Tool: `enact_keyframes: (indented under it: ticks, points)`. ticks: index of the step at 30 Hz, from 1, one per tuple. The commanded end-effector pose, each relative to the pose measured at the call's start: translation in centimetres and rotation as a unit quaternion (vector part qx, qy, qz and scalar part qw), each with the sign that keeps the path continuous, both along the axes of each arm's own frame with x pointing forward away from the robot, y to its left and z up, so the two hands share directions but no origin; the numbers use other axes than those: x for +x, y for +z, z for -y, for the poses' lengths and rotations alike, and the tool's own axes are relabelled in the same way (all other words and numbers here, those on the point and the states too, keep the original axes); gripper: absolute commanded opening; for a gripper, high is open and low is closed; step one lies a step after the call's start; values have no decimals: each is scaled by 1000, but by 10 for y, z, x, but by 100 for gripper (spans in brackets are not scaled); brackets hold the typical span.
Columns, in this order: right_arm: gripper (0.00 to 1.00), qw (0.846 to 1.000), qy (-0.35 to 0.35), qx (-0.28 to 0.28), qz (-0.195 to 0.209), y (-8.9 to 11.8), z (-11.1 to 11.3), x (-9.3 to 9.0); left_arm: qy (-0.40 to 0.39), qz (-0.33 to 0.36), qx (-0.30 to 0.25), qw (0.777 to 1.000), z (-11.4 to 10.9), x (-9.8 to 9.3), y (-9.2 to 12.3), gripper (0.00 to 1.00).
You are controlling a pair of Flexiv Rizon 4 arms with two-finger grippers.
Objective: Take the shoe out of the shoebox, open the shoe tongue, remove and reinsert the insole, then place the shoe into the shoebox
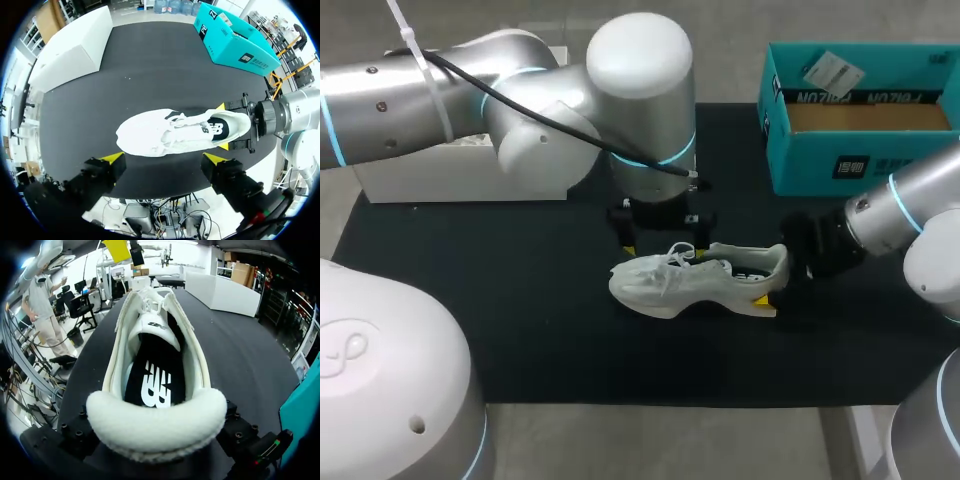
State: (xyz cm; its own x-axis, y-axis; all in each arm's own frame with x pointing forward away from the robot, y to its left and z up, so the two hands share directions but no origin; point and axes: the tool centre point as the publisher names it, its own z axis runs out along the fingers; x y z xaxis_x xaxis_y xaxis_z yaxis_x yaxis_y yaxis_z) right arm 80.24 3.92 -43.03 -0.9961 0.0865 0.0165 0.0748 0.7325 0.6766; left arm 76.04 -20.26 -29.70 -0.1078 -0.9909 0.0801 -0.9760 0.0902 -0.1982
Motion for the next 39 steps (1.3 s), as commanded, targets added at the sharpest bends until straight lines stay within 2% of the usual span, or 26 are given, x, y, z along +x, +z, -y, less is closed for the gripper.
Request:
enact_keyframes:
  ticks: [1, 8, 17, 27, 39]
  points:
    - [0, 1000, -1, -1, 0, -4, -2, 2, -7, 1, 10, 1000, 34, 2, -14, 100]
    - [0, 1000, -1, -1, 0, -4, -2, 2, -17, -6, 1, 1000, 64, 1, -26, 100]
    - [0, 1000, -1, -1, 0, -4, -2, 2, -9, 0, 1, 1000, 88, 14, -36, 100]
    - [0, 1000, -1, -1, 0, -4, -2, 2, 11, 4, 3, 1000, 86, 26, -50, 100]
    - [0, 1000, -1, -1, 0, -4, -2, 2, 18, 1, 41, 999, 81, 36, -70, 100]
